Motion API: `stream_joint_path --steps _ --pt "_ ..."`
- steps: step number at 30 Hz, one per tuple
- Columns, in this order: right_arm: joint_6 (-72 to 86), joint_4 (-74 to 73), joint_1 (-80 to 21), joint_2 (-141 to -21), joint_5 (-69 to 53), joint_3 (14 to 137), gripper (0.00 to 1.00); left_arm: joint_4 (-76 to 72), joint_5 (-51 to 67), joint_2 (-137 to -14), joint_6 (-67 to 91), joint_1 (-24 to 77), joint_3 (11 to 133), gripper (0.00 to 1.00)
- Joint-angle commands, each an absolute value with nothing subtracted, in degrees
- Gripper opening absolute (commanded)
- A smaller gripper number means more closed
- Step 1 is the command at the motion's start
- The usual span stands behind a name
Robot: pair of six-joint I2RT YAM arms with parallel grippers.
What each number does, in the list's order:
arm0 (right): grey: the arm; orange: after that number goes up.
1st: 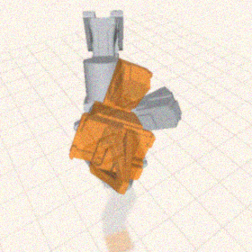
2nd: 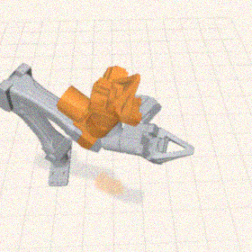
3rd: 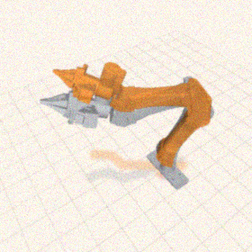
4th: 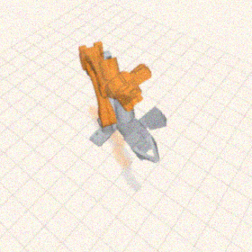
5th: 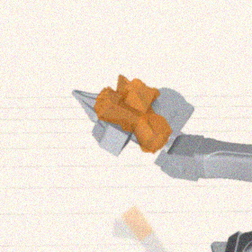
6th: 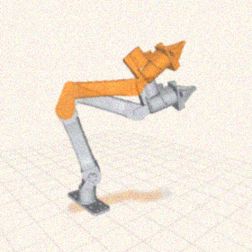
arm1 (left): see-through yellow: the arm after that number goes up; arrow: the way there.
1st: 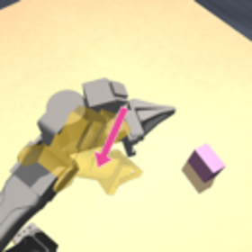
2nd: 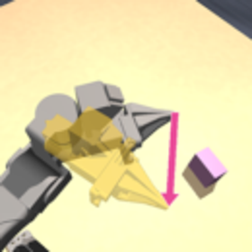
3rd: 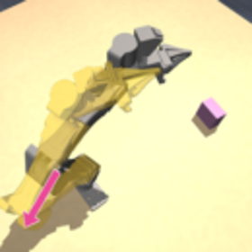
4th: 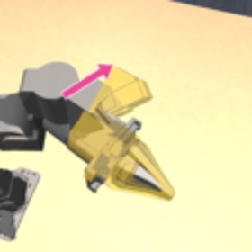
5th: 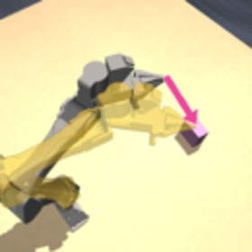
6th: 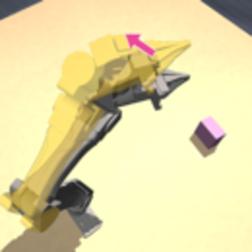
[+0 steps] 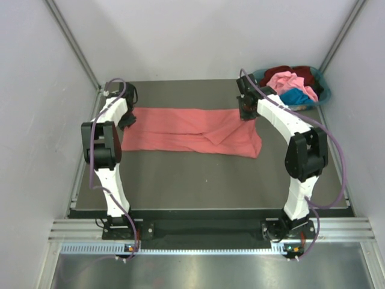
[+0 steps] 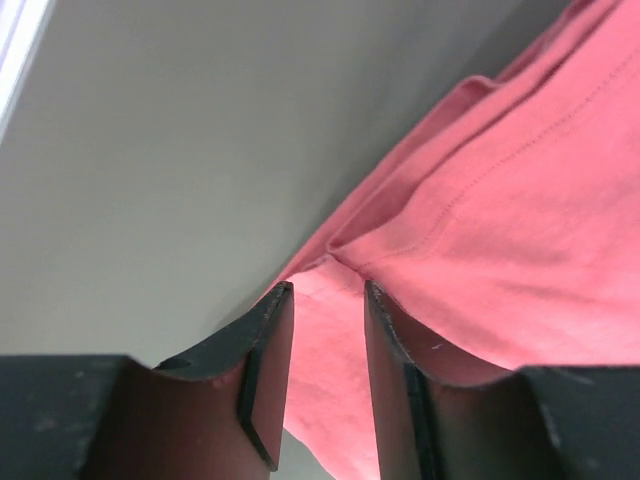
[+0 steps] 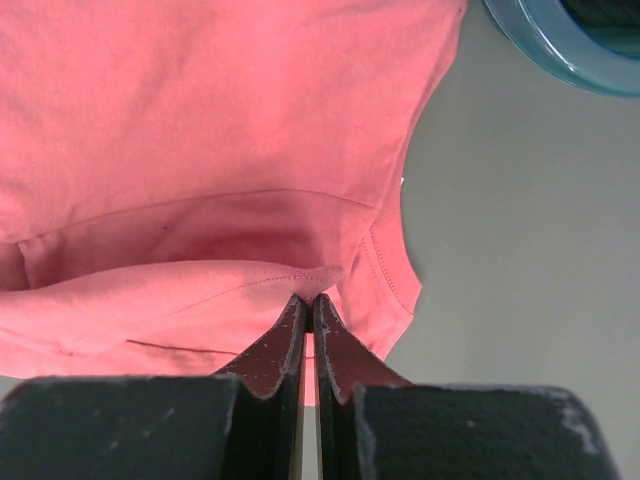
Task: Fold and stack the t-shirts
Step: Fold the tshirt
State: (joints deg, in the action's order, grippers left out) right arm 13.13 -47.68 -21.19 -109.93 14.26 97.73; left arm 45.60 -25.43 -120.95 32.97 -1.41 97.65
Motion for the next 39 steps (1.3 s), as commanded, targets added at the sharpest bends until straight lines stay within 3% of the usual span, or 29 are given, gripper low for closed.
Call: stream_joint_path --steps 1,14,30,39 --pt "13.4 -47.6 -20.4 -108.6 15.7 99.3 0.00 48.7 -29.1 -119.1 32.8 -1.6 99.1 0.40" --pt "12.9 -47.1 -20.4 -109.2 14.0 100.5 0.00 39.1 -21.0 -106.6 32.3 -2.9 76.6 0.38" --pt "6.6 -45.4 -20.4 -114.4 12.8 105.5 0.02 41.5 -26.5 -114.0 34.4 -6.1 78.0 0.36" --pt "11.9 -46.5 -18.2 -119.4 15.9 106.2 0.02 43.1 -29.0 -114.9 35.9 -7.0 77.6 0.37"
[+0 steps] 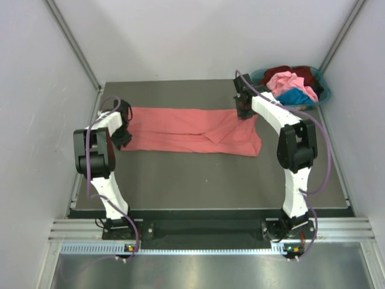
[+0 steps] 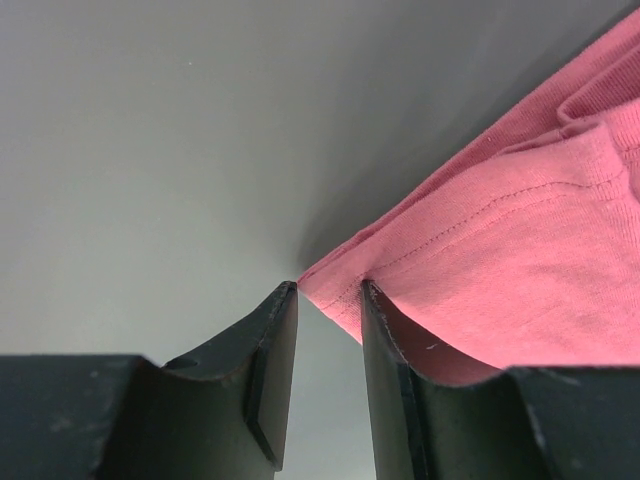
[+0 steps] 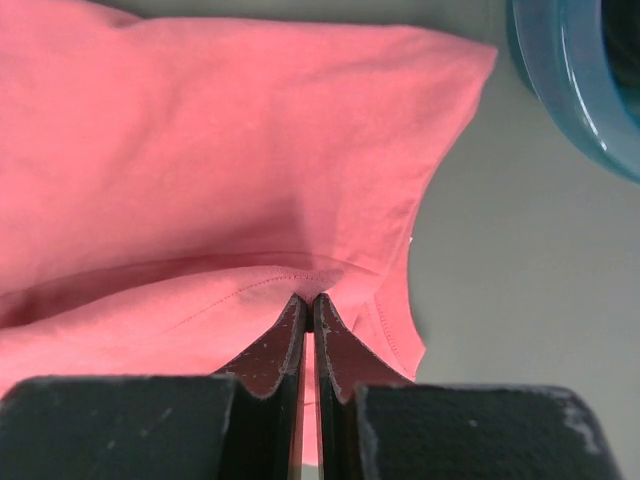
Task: Fold and stack the t-shirts
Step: Fold the tshirt
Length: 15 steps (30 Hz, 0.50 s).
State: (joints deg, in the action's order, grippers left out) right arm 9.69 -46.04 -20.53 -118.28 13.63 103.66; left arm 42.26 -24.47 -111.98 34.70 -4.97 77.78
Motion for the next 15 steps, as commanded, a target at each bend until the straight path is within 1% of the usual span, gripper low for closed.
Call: stream_joint_path --steps 1,8,13,15 --pt "12.0 -46.4 -17.9 -119.7 16.2 106.1 0.02 43.2 -29.4 -115.1 36.2 -7.0 77.6 0.37" --pt "12.2 -45.0 -16.9 -120.1 16.1 105.8 0.00 43.3 -30.4 -114.6 37.6 -7.4 76.6 0.37" --pt "11.3 -43.8 -16.9 -120.0 13.4 106.1 0.04 43.9 -28.9 -114.2 37.7 -7.6 77.9 0.38" --pt "11.6 -44.4 -17.0 -119.9 13.3 106.9 0.15 44.6 -27.7 -114.3 37.8 -7.5 78.7 0.38"
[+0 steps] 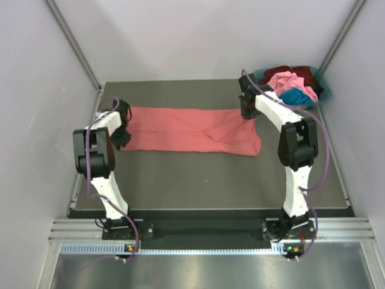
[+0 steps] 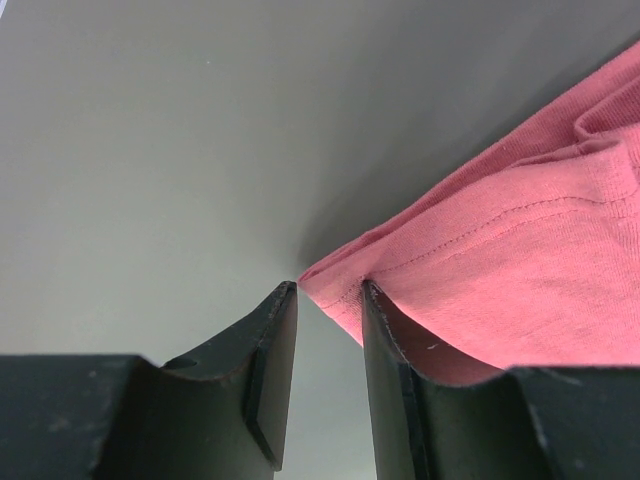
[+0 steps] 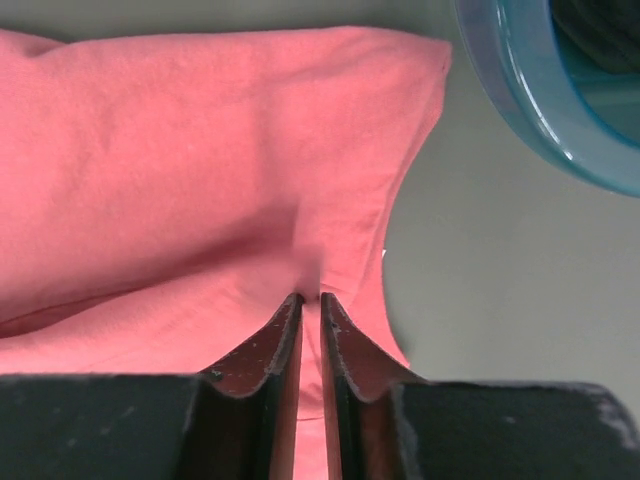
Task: Fold and stack the t-shirts
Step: Fold the tshirt
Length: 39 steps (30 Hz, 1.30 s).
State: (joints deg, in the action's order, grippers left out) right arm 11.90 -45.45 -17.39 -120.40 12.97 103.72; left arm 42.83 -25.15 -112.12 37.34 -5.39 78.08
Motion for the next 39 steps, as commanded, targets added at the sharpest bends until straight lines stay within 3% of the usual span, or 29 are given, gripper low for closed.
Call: stream_joint_path --steps 1,5,9,12,20,29,39 --pt "11.8 -44.9 -16.9 -119.8 13.2 107.5 0.20 45.0 -27.3 -114.3 38.1 -7.6 79.4 0.38" --pt "15.1 -47.4 -17.1 -116.5 13.5 106.8 0.34 46.6 -27.4 -112.3 38.3 -7.4 81.0 0.38" --pt "22.0 -47.5 -18.6 -112.2 11.1 103.9 0.37 45.3 -28.0 -108.3 37.0 -7.3 81.8 0.39" --pt "31.1 -44.0 -20.4 -108.7 7.8 97.3 0.38 42.6 -23.0 -104.1 35.2 -7.0 81.6 0.39" --pt "55.5 -33.0 -27.4 -102.9 5.2 82.1 0.37 36.1 3.8 -94.9 28.0 -3.0 77.1 0.41" --pt "66.8 -24.3 -32.5 -103.5 6.9 76.0 0.41 27.6 12.7 -82.5 27.2 1.8 66.5 0.46" --pt "69.5 -20.2 -33.9 -106.1 9.3 75.7 0.41 27.1 15.5 -79.9 26.2 3.6 64.5 0.46"
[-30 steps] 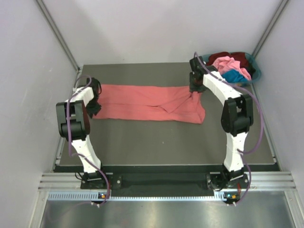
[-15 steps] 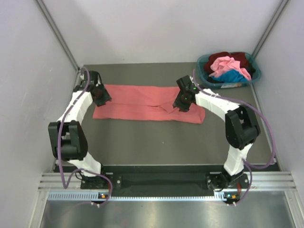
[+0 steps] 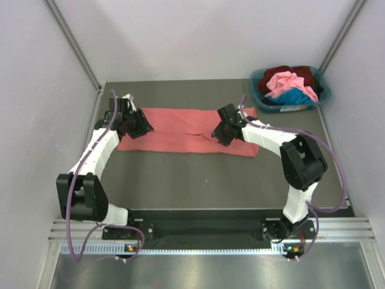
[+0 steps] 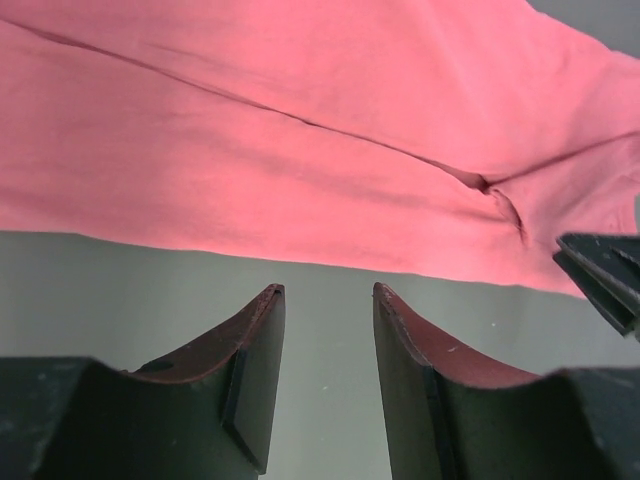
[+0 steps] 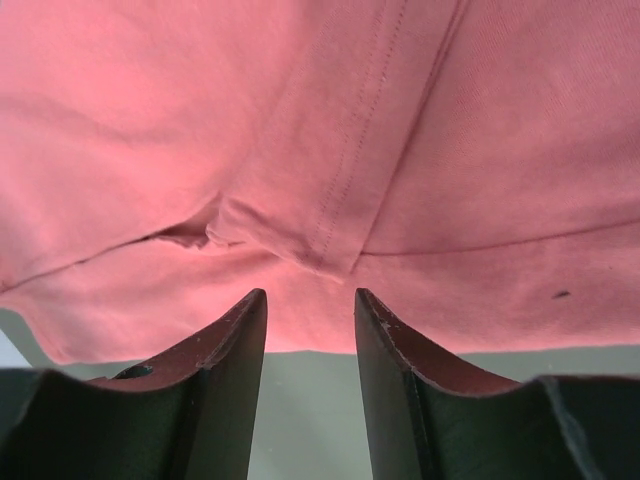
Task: Fold and stack the t-shirts
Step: Fold the tshirt
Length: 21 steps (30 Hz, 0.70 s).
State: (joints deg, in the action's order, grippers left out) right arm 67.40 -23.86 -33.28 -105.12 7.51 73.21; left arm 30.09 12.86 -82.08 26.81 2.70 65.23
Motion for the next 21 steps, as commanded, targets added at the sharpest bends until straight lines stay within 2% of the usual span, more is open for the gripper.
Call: stream_joint_path --steps 1,21 --pt "69.8 -20.0 -34.0 -106.7 9.4 75.8 0.41 27.6 15.3 -80.0 26.0 3.7 64.7 0.46" --pt "76.4 -15.2 -35.2 -108.4 11.0 70.6 0.41 28.5 12.1 -79.3 25.2 3.8 65.4 0.45"
